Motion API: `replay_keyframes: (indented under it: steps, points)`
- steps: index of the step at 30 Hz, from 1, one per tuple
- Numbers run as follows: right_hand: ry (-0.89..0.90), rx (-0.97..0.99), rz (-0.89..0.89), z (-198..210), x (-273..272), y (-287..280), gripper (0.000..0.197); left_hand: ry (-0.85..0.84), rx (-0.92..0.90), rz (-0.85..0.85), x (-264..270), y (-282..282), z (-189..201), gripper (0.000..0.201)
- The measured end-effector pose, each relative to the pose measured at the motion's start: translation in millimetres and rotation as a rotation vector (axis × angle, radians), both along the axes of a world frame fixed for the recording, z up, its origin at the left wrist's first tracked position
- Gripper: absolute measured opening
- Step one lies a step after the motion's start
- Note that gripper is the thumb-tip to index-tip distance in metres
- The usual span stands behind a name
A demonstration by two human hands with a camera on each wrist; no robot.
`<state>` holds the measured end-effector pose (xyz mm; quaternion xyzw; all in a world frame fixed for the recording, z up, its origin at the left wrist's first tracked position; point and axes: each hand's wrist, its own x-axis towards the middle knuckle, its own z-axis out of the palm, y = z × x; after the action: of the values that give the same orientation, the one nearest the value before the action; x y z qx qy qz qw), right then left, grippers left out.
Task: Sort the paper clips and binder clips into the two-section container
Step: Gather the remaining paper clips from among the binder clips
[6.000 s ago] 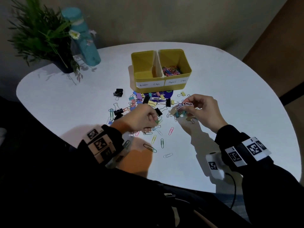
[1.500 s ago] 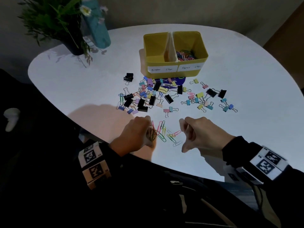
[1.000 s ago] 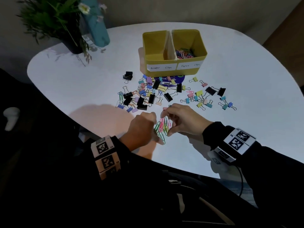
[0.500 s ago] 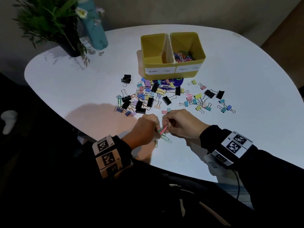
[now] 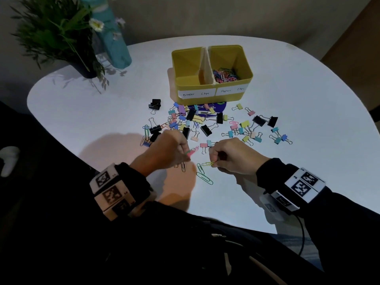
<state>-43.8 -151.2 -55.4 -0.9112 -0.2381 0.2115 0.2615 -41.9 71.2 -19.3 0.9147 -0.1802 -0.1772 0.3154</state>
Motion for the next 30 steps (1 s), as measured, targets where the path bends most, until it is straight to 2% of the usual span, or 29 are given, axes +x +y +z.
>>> replay_keyframes:
  steps: [2,6,10,15,18,21,25,30]
  points:
    - [0.004,0.061,-0.054,2.5,-6.2,0.3,0.013,0.007,0.009,0.043,9.8,1.8,13.3,0.012]
    - [-0.039,0.081,-0.112,4.1,-22.7,16.7,0.012,0.018,0.044,0.101,28.4,-2.2,23.2,0.033]
    - [-0.088,-0.018,-0.096,1.1,-30.6,29.9,0.034,0.041,0.035,0.105,28.5,-5.9,21.8,0.032]
    - [-0.128,-0.078,-0.038,-3.3,-33.7,35.7,0.014,0.037,0.045,0.119,26.9,-4.1,21.2,0.025]
    - [-0.109,-0.091,-0.046,-1.3,-28.5,37.4,0.011,0.020,0.067,0.133,32.1,-1.7,26.7,0.021]
    - [0.030,-0.037,-0.143,6.0,-15.2,30.7,0.013,0.012,0.036,0.153,37.9,-0.7,35.2,0.019]
    - [0.222,0.199,-0.342,23.2,-1.5,10.1,0.020,0.008,-0.094,0.209,45.9,-6.8,44.0,0.016]
    - [0.088,0.311,-0.595,51.8,15.6,-28.0,0.013,-0.040,-0.228,0.263,61.2,-30.8,57.9,0.019]
